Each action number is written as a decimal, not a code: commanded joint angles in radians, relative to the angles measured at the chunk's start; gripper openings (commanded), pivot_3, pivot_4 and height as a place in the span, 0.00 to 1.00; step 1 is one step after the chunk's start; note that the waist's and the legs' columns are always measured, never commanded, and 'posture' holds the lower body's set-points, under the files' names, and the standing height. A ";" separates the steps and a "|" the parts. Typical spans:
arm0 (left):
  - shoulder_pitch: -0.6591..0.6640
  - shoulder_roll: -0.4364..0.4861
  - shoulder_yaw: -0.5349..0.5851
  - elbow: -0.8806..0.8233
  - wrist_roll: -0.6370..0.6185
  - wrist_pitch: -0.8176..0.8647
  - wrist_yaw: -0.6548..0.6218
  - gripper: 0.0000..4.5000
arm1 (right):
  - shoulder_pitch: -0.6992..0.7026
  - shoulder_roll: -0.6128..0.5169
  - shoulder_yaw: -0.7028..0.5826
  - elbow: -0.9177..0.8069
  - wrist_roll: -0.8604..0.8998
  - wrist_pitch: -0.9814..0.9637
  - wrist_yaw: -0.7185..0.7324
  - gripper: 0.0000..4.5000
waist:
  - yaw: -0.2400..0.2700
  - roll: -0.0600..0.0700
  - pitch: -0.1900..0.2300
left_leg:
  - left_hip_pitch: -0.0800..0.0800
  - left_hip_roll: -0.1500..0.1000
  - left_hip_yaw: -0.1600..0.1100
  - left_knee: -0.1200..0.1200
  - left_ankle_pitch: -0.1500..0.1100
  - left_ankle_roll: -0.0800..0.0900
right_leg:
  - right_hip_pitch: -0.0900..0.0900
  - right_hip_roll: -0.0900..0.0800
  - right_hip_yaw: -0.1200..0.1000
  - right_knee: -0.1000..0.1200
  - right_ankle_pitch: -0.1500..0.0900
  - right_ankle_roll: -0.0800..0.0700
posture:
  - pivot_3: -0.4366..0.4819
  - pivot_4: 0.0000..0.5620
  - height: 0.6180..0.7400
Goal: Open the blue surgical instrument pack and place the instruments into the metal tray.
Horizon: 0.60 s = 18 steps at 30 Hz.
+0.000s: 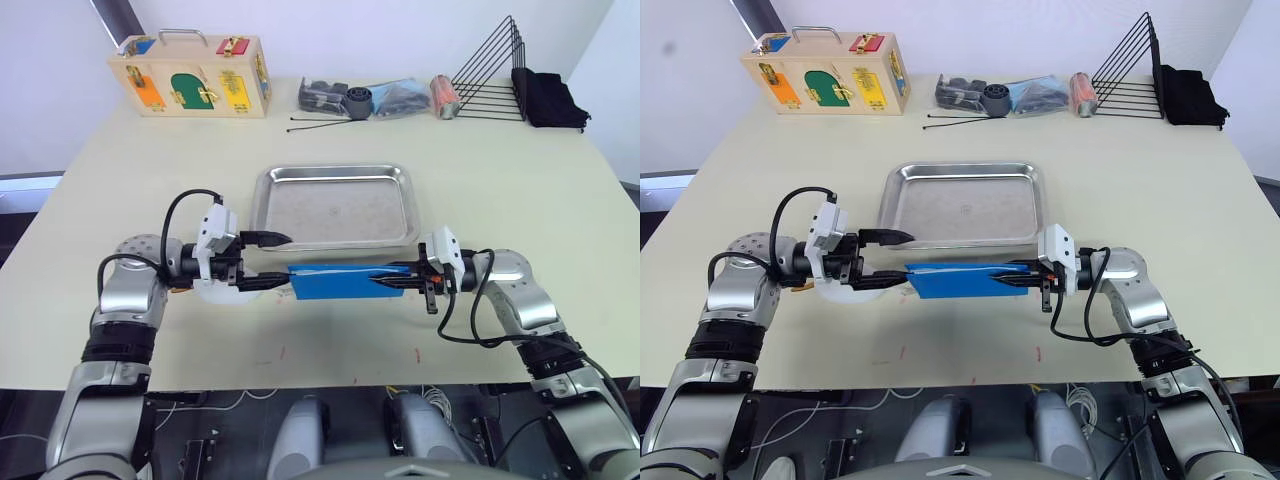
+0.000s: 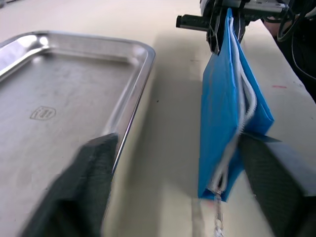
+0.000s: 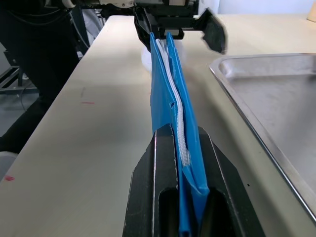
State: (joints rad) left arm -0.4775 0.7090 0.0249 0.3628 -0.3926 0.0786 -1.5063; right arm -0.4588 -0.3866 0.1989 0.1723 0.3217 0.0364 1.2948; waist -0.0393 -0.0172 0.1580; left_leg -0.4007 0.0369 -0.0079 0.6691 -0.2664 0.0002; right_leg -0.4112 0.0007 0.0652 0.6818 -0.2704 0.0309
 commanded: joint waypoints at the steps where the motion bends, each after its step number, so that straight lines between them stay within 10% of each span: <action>1: 0.013 -0.012 -0.004 -0.077 -0.034 0.032 -0.009 0.39 | -0.007 -0.001 -0.008 -0.052 0.020 -0.005 0.000 0.00 | 0.000 0.000 0.000 | 0.000 0.000 0.000 0.000 0.000 0.000 | 0.000 0.000 0.000 0.000 0.000 0.000 | 0.48 0.27 1.00; 5: 0.062 -0.022 -0.002 -0.176 -0.091 0.134 -0.008 0.03 | -0.004 -0.002 -0.006 -0.056 0.020 -0.001 -0.003 0.00 | -0.001 0.000 0.000 | 0.000 0.001 -0.001 0.000 0.000 0.000 | 0.000 -0.001 0.000 0.000 0.000 0.000 | 0.48 0.27 1.00; 16: 0.086 -0.015 0.007 -0.166 -0.078 0.168 0.020 0.03 | 0.003 -0.026 -0.015 -0.098 0.057 0.129 0.003 0.00 | 0.001 0.000 0.000 | 0.000 0.000 -0.002 0.000 0.000 0.000 | 0.000 0.000 0.000 0.000 0.000 0.000 | 0.48 0.27 1.00; 18: 0.087 -0.020 0.003 -0.161 -0.075 0.164 0.023 0.00 | 0.004 -0.031 -0.018 -0.116 0.067 0.155 0.002 0.16 | 0.001 0.000 0.000 | 0.000 0.000 -0.002 0.000 0.000 0.000 | 0.000 0.000 0.000 0.000 0.000 0.000 | 0.48 0.27 1.00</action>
State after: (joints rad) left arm -0.3890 0.6850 0.0201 0.2102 -0.4658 0.2483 -1.4885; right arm -0.4552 -0.4085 0.1995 0.1143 0.3540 0.1751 1.2956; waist -0.0388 -0.0172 0.1580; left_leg -0.4005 0.0371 -0.0100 0.6691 -0.2664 0.0002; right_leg -0.4112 0.0003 0.0655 0.6822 -0.2704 0.0309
